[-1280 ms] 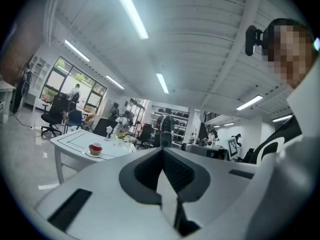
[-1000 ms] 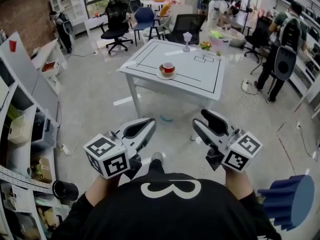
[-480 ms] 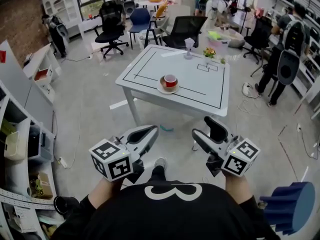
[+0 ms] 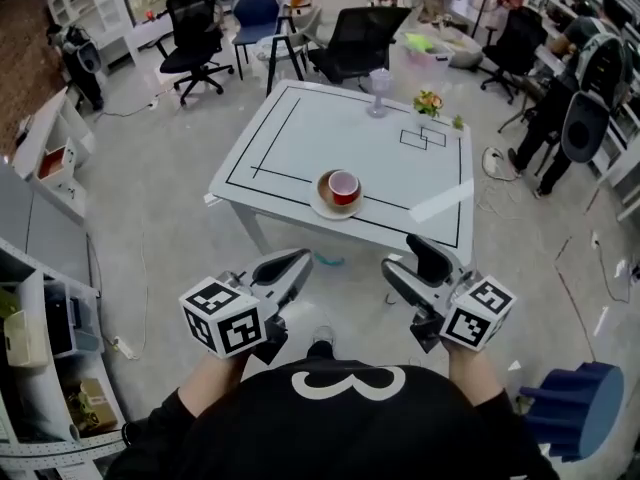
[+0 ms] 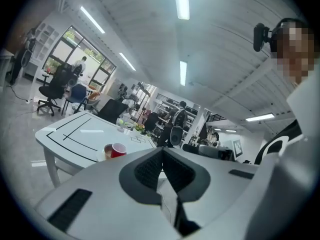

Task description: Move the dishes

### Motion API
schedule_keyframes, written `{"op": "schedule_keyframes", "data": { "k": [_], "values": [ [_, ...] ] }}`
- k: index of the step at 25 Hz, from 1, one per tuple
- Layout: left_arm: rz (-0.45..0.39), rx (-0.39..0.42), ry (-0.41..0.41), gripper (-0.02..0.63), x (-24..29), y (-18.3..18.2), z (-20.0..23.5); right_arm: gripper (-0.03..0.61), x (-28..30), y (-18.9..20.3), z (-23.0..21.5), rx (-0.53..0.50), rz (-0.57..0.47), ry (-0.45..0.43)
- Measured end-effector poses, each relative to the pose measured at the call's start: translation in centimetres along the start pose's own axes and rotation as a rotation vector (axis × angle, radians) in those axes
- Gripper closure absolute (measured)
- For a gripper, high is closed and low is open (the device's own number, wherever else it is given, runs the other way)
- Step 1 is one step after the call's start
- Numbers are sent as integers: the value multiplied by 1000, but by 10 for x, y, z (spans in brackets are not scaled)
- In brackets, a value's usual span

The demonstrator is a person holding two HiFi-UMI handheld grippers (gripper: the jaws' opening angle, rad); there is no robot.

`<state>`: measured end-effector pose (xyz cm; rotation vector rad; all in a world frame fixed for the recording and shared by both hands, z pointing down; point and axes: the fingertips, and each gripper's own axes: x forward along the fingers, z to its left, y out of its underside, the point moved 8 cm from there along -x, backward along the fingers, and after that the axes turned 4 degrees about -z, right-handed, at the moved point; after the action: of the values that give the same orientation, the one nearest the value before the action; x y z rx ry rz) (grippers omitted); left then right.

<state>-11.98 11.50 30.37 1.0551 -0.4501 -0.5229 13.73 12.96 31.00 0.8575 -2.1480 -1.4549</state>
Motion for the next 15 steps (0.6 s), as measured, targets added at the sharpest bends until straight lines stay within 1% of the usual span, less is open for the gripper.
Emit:
{"op": "schedule_keyframes", "data": {
  "k": [7,15],
  "values": [
    [31,-41,21,611,46,-24,73,277,62,-9,-50,33,19,42],
    [78,-57,32,611,74,-29,121,282,96,-4,-89,60,31,106]
  ]
}}
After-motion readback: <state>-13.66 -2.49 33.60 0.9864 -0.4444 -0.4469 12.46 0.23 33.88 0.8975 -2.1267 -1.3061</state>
